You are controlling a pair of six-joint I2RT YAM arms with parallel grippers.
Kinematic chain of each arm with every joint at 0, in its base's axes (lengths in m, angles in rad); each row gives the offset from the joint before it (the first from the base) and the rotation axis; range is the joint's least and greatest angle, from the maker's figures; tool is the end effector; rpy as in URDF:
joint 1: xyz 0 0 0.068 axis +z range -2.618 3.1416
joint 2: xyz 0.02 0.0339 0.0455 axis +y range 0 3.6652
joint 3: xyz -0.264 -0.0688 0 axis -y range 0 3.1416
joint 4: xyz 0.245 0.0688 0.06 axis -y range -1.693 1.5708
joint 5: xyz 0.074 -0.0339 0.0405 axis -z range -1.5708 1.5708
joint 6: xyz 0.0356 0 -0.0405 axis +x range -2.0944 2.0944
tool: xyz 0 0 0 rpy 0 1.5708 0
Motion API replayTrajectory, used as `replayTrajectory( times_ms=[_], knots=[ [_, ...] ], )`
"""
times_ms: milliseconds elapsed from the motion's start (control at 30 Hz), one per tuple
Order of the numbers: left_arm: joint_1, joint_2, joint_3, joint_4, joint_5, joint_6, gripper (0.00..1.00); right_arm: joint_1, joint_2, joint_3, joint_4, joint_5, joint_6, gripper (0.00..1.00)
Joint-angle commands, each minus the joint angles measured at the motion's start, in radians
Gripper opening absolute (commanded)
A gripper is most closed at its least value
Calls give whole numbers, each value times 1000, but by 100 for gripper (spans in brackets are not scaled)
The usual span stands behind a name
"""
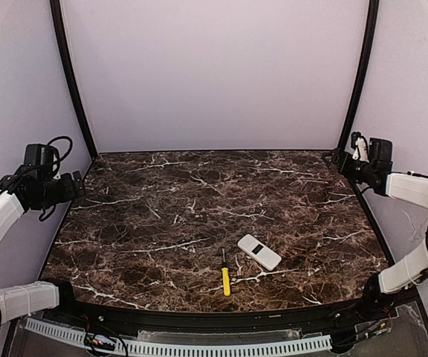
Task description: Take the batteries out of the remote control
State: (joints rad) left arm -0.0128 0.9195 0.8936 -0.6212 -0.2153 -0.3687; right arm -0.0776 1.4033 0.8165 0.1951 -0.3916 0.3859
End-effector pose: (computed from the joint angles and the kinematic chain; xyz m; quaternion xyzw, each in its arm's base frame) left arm 0.1933 0.0051 0.3115 -0.2047 0.8675 0.0104 0.4532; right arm 0.3121 -0.0106 0.2473 0.0820 0.8184 0.2435 0.5141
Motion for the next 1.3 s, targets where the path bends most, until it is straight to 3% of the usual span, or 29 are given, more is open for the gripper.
replayTrajectory(
  times_ms=[0,167,333,533,1000,1267],
  knots=[
    [5,22,-14,-45,123,93,100,8,-64,46,-152,-37,18,99],
    [5,31,-51,17,292,142,100,68,-162,52,-339,-76,-57,99],
    [5,103,-38,20,421,163,100,207,-261,67,-528,-5,-109,99],
    [-8,112,-50,28,486,162,100,352,-308,53,-671,56,-90,99],
    [-121,153,-50,20,510,165,100,859,-116,62,-815,293,56,99],
    [-139,167,-53,27,552,168,100,992,90,97,-806,388,62,99]
  ],
)
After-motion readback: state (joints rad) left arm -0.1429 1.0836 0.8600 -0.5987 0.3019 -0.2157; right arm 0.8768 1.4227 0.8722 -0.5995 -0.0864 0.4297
